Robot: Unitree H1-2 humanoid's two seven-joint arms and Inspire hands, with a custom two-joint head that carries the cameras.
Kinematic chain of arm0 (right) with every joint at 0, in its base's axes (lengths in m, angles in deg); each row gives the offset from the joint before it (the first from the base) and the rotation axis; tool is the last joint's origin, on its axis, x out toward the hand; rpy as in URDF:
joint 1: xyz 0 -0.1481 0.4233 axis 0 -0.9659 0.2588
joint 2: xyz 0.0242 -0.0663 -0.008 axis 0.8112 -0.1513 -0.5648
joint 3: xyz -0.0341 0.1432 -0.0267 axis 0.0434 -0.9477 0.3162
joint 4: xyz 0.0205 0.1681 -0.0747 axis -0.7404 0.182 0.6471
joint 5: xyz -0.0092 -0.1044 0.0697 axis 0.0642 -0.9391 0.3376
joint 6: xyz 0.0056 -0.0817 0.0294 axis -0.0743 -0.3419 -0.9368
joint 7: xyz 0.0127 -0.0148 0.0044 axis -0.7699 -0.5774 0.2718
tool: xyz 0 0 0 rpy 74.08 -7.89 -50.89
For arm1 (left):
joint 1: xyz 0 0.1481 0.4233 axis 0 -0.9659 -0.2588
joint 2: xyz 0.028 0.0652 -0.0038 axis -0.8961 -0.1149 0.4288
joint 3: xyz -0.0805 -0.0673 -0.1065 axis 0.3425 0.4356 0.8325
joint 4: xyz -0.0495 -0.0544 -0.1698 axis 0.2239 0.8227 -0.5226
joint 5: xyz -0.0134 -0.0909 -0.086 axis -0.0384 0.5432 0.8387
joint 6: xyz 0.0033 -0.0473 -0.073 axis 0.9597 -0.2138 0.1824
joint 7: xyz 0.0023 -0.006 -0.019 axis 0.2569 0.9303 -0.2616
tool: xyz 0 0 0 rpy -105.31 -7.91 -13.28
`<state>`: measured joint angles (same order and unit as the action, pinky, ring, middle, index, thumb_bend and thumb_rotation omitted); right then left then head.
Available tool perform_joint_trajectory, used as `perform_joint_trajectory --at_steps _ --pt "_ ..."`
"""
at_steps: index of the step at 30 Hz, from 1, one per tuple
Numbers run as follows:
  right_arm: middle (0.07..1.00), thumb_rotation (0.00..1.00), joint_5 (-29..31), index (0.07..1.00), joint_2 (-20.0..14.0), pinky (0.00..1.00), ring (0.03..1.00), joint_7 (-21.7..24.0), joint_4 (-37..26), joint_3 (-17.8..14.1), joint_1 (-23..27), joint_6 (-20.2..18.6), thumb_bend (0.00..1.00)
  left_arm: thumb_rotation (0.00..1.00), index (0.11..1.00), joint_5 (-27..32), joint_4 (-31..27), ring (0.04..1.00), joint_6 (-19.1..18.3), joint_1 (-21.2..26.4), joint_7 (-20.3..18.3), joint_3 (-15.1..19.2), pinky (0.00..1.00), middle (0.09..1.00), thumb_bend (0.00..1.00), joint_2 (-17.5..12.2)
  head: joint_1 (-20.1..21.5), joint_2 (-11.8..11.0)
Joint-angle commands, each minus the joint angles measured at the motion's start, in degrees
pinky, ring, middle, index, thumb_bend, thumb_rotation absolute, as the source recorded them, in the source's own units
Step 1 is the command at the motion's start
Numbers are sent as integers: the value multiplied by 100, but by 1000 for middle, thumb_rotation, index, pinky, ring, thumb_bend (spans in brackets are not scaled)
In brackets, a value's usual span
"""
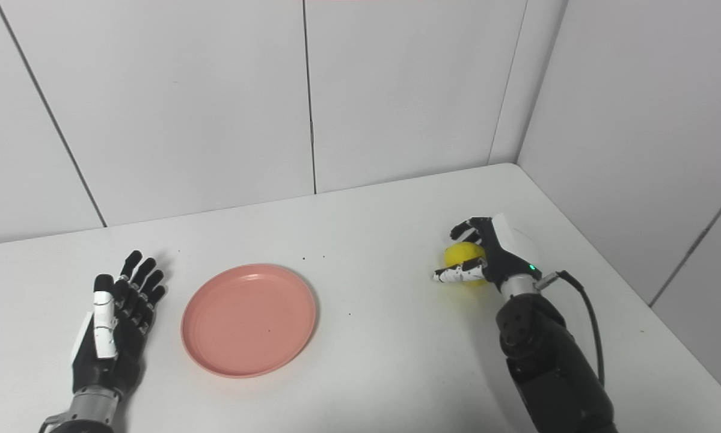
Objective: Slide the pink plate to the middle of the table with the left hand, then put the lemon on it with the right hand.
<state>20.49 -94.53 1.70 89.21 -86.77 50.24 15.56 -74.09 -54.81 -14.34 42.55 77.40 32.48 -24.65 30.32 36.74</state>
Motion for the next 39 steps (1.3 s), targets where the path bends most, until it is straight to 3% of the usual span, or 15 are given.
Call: perform_joint_trajectory --at_steps 1,6,9,14,15,17,20,22,23,26,29,36,39 --pt "453 0 21 510 -75 255 424 -356 -121 -137 141 380 519 1000 952 64 -69 962 25 -27 -67 18 979 964 689 -27 -10 0" --pt "462 0 90 542 7 246 364 -640 -167 -178 129 633 509 1000 948 20 -86 960 27 -36 -45 5 976 963 687 -23 -39 13" --pt "423 0 136 525 57 175 435 -822 -239 -180 116 856 514 1000 948 12 -92 958 12 -38 -35 3 972 960 690 -22 -56 18" --pt "444 0 190 517 214 138 442 -920 -550 -171 104 986 517 1000 945 -25 -113 959 -1 -47 -10 -12 972 961 687 -8 -100 27" --pt "438 0 187 520 239 127 317 -938 -595 -159 108 1027 520 1000 946 -40 -112 960 4 -46 -6 -17 973 962 685 -8 -100 27" --pt "468 0 192 504 309 119 213 -964 -695 -135 127 1091 525 1000 947 -68 -113 958 7 -47 -3 -31 969 961 682 -9 -115 19" --pt "496 0 195 484 428 129 202 -965 -838 -56 178 1157 526 1000 948 -75 -114 956 9 -50 4 -43 967 959 680 6 -162 13" --pt "497 0 247 483 515 149 228 -938 -912 20 229 1250 527 1000 946 -97 -118 952 20 -55 23 -54 964 955 679 20 -199 14" --pt "489 0 287 491 545 209 297 -923 -926 47 251 1306 526 1000 943 -111 -124 948 23 -59 34 -60 959 951 677 26 -199 14" --pt "511 0 407 520 727 297 370 -842 -991 162 362 1342 514 1000 943 -105 -164 948 -11 -73 57 -66 956 951 674 59 -263 13" --pt "490 0 377 498 895 306 443 -781 -1032 315 478 1282 518 1000 943 -109 -187 948 -33 -82 72 -58 955 951 672 97 -306 22" --pt "512 0 297 529 1276 348 392 -643 -898 831 774 1409 512 1000 943 -236 -308 945 -115 -139 136 -109 952 951 672 160 -668 38" --pt "489 0 217 503 1427 282 436 -643 -797 1063 866 1491 517 1000 938 -324 -386 941 -163 -173 208 -149 948 946 663 212 -997 49"
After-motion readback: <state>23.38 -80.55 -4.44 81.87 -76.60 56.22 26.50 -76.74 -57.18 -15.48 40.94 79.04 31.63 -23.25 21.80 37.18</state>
